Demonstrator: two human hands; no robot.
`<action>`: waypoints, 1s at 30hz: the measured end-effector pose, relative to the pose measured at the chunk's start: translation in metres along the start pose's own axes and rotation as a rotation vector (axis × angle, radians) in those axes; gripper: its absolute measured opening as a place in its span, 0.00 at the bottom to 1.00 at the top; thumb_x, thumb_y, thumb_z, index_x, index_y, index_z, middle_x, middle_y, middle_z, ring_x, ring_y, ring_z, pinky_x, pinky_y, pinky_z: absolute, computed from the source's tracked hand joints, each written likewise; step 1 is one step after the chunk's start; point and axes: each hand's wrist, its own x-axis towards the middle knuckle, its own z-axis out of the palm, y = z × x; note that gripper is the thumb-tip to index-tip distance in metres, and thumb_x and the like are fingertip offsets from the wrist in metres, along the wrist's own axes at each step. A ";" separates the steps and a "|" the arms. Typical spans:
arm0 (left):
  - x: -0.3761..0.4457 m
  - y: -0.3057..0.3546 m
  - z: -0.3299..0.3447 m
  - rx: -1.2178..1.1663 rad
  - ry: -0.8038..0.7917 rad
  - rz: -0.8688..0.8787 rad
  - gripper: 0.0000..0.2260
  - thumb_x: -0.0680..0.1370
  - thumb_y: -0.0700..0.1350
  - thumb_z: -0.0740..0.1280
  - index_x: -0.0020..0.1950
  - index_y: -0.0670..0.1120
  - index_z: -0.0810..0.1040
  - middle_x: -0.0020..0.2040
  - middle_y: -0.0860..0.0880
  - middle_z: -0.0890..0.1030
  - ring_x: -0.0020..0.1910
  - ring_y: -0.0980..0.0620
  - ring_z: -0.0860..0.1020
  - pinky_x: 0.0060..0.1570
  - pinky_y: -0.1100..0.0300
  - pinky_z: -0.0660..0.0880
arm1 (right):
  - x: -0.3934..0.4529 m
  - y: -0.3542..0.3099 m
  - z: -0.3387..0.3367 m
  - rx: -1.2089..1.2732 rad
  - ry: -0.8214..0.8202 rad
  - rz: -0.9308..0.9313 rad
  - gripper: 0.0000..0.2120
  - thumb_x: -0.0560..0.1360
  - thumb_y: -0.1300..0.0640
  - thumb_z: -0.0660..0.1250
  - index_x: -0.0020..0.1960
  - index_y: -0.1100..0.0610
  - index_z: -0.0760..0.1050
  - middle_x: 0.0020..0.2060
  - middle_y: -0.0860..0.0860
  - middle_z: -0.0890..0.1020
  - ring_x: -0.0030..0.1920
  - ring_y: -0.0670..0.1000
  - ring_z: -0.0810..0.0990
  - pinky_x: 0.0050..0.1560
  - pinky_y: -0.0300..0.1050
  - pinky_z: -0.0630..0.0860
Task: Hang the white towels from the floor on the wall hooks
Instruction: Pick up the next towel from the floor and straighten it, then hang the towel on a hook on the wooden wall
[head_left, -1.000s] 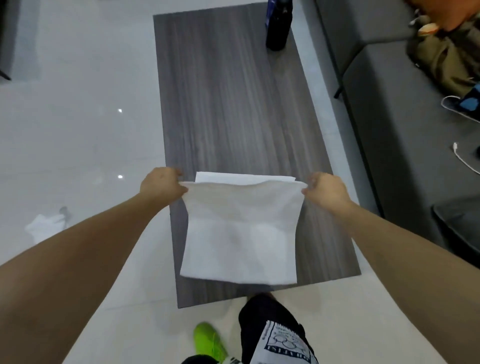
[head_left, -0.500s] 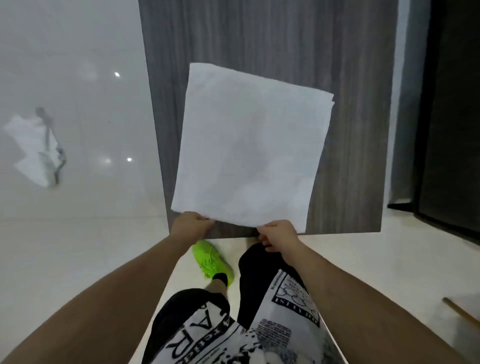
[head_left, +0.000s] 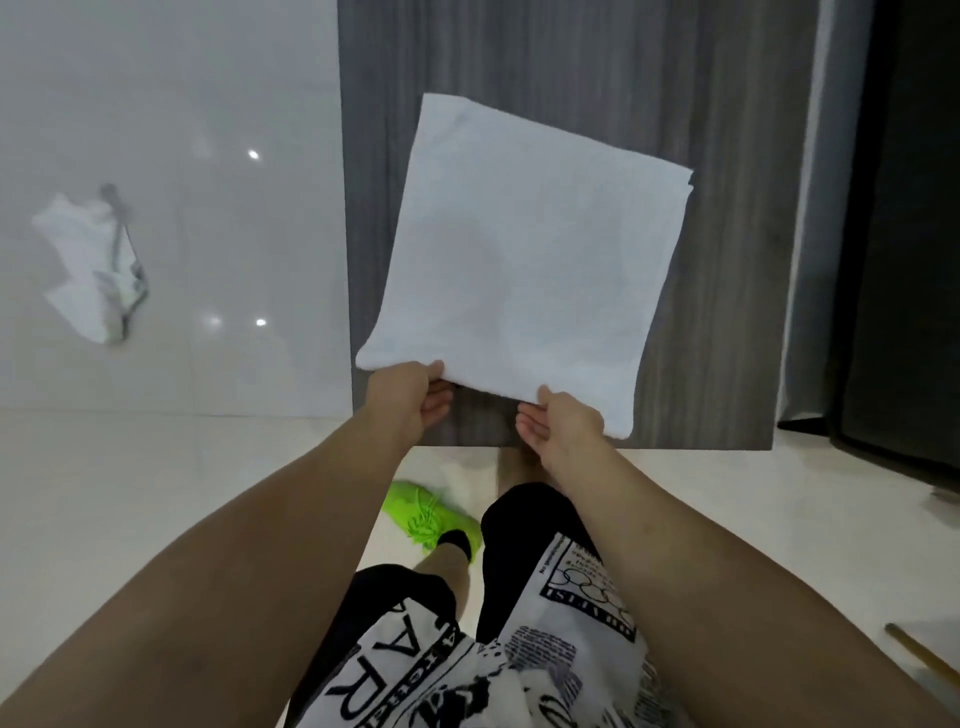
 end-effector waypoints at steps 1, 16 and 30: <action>-0.014 0.008 -0.003 -0.017 -0.015 0.033 0.04 0.77 0.39 0.70 0.50 0.43 0.77 0.42 0.44 0.82 0.37 0.49 0.81 0.34 0.54 0.79 | -0.015 -0.005 0.000 0.030 -0.013 -0.030 0.11 0.77 0.61 0.69 0.56 0.66 0.77 0.44 0.62 0.84 0.39 0.55 0.84 0.33 0.44 0.82; -0.324 0.112 -0.162 -0.355 -0.273 0.761 0.06 0.77 0.36 0.68 0.54 0.36 0.77 0.43 0.42 0.82 0.40 0.47 0.83 0.42 0.56 0.82 | -0.357 -0.019 0.037 0.030 -0.398 -0.802 0.09 0.71 0.58 0.76 0.42 0.63 0.80 0.32 0.57 0.82 0.27 0.51 0.77 0.28 0.39 0.77; -0.486 0.071 -0.502 -0.889 0.278 1.222 0.08 0.73 0.31 0.68 0.45 0.42 0.74 0.42 0.38 0.82 0.35 0.44 0.84 0.34 0.56 0.82 | -0.625 0.201 0.180 -0.197 -0.838 -1.098 0.08 0.68 0.62 0.76 0.39 0.66 0.80 0.29 0.58 0.84 0.25 0.52 0.81 0.30 0.43 0.80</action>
